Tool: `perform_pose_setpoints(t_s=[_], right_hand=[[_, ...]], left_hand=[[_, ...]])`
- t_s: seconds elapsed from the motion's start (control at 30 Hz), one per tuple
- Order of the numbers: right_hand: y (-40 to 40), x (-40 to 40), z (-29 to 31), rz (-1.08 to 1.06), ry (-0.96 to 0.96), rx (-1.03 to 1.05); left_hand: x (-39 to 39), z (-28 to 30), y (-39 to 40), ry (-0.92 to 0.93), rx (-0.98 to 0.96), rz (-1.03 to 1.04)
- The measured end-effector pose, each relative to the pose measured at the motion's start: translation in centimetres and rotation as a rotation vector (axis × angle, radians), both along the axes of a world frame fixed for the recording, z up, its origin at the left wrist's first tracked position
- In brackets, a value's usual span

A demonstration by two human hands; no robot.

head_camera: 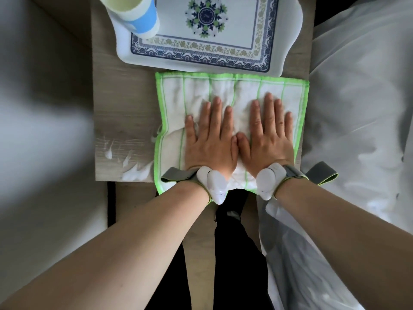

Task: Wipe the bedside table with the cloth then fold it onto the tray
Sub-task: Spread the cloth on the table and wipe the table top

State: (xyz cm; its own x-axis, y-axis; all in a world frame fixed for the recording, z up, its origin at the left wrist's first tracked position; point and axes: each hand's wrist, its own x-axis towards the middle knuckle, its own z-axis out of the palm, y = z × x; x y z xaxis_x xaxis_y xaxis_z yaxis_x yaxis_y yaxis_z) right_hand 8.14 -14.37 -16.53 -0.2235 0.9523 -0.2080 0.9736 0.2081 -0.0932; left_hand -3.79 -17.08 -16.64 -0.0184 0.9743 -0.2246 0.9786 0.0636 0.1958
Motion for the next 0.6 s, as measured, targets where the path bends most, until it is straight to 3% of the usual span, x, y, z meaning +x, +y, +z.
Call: perform_pose_setpoints(t_s=[0.6], right_hand=[[-3.6, -13.8, 0.3, -0.122, 0.041, -0.050]], left_hand=[[-13.6, -0.1, -2.8, 0.102, 0.068, -0.083]])
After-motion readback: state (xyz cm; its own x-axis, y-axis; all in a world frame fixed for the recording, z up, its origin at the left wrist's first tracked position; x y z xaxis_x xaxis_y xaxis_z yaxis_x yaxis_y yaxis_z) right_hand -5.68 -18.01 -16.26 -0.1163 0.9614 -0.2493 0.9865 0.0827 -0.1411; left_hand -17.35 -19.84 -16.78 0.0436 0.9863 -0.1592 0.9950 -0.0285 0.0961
